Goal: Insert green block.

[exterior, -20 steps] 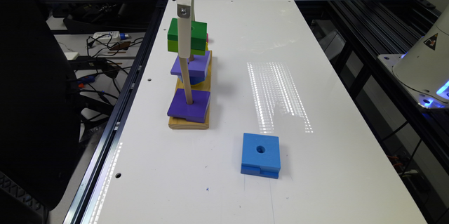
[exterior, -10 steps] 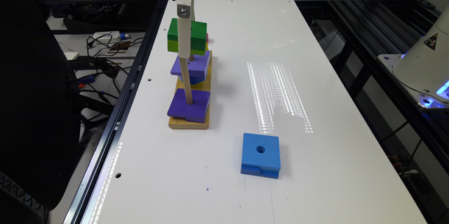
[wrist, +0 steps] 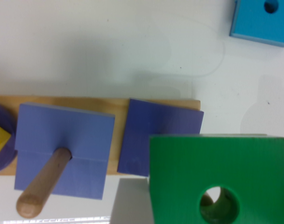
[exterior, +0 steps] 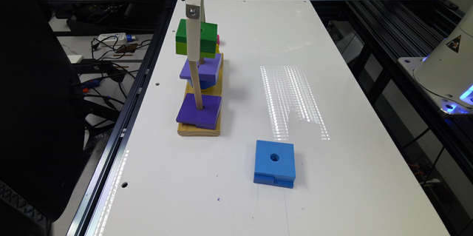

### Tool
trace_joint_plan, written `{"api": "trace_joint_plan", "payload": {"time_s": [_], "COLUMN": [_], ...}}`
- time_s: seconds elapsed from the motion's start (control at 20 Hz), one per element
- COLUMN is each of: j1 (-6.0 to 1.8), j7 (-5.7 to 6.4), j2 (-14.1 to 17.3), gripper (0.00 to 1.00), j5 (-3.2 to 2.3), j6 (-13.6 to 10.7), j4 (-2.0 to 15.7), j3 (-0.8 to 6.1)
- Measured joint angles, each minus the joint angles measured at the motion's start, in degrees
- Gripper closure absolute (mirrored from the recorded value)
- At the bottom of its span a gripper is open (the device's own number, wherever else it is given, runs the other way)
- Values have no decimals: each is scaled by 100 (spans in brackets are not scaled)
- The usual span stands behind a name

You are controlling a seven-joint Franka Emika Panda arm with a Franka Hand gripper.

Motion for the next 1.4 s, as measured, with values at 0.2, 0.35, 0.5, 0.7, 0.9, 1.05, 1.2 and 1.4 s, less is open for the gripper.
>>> {"api": "trace_joint_plan", "payload": {"time_s": [0.2, 0.35, 0.5, 0.7, 0.9, 1.05, 1.2, 1.4], "j1": [0, -1, -1, -1, -1, -1, -1, -1], "j7": [-2, -3, -3, -3, -3, -3, -3, -3], "j2": [42, 81, 178, 196, 196, 196, 196, 196], "gripper": [100, 100, 100, 100, 100, 100, 100, 100], "j5": [-2, -8, -36, -51, -53, -53, -54, -54], "j6": [0, 9, 82, 90, 90, 90, 90, 90], "j4": [51, 64, 72, 87, 87, 87, 87, 87], "j3": [0, -2, -4, -4, -4, -4, -4, -4]}}
